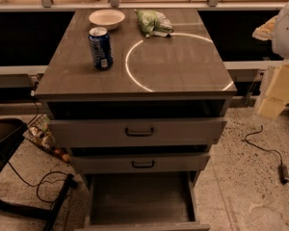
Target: Close bottom drawer
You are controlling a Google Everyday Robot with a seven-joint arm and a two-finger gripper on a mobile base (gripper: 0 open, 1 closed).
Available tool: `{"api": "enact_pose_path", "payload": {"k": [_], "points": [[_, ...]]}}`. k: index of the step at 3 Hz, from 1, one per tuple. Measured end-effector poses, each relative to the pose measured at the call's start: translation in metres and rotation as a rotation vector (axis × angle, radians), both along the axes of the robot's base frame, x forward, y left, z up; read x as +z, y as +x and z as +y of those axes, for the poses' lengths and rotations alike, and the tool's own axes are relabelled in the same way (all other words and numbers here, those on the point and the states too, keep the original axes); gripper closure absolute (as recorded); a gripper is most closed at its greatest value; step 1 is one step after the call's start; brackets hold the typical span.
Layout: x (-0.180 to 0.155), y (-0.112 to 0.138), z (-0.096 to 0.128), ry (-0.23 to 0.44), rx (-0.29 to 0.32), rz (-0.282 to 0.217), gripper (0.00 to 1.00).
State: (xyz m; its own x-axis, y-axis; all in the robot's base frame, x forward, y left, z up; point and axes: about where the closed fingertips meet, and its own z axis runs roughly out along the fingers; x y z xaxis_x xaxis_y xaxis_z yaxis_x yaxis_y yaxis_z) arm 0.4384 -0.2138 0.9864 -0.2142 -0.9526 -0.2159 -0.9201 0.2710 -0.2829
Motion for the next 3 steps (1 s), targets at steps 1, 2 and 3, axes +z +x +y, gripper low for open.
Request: {"api": "enact_pose_path", "payload": {"k": [1, 2, 3], "points": [[0.000, 0.000, 0.000, 0.001, 0.000, -0.004, 0.00], [-0.025, -0.006, -0.004, 0.003, -0.014, 0.015, 0.00], [-0.077, -0.022, -0.001, 0.034, -0.053, 0.030, 0.00]]}}
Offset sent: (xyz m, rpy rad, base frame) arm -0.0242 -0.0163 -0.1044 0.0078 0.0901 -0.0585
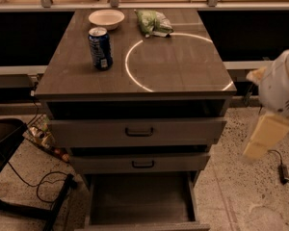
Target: Close bottom drawer
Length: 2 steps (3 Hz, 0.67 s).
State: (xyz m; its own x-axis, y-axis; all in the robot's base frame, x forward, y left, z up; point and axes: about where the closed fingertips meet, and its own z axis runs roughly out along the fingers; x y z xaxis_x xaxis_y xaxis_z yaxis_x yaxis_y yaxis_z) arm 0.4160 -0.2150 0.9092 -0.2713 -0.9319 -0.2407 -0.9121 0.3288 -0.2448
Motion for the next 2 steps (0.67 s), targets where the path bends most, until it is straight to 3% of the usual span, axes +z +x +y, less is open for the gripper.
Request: {"api": "enact_pose_path", "payload": {"k": [1, 2], "points": [[-0.054, -0.018, 0.011, 0.008, -0.011, -0.008, 0.00], [-0.125, -0.043, 0.023, 0.021, -0.007, 0.052, 0.00]]}}
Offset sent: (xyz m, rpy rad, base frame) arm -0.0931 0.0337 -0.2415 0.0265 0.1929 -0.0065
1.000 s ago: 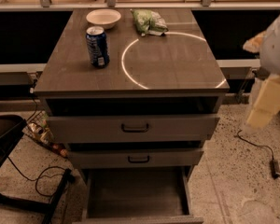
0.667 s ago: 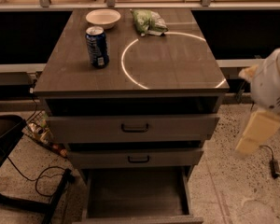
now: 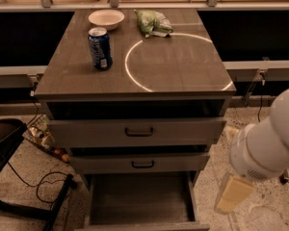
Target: Close bottom drawer
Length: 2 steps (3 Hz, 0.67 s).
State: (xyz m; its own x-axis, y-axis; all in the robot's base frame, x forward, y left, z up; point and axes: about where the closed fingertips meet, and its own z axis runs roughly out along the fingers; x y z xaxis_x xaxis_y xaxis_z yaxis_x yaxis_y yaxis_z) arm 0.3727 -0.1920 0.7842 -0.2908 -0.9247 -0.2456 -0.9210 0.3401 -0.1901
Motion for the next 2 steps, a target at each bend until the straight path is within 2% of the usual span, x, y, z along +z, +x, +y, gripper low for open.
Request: {"api": "enact_pose_path", "payload": {"k": [1, 2], "points": [[-0.0788, -0.0358, 0.0093, -0.031, 0.015, 0.113, 0.00], [-0.0811, -0.0389, 0.0084, -0.033, 0.016, 0.121, 0.00]]}}
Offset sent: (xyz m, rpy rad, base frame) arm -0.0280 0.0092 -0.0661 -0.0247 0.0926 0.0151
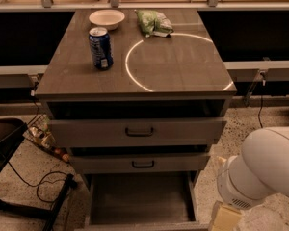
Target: Close bottom drawer
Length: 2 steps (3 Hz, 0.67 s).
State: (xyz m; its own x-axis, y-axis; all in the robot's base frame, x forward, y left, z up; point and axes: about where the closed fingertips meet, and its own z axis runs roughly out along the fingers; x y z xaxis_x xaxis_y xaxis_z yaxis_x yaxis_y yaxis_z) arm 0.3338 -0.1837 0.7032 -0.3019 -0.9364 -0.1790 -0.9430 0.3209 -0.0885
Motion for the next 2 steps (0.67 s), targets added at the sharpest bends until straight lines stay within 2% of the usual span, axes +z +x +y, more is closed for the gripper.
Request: {"api": "enact_pose_path", "payload": {"k": [1, 2], "points": [[-0.0001, -0.0003, 0.0002, -0.001, 0.001, 0.000, 0.19], [-0.0003, -0.0006, 0.0005, -0.001, 0.002, 0.001, 0.42]]}}
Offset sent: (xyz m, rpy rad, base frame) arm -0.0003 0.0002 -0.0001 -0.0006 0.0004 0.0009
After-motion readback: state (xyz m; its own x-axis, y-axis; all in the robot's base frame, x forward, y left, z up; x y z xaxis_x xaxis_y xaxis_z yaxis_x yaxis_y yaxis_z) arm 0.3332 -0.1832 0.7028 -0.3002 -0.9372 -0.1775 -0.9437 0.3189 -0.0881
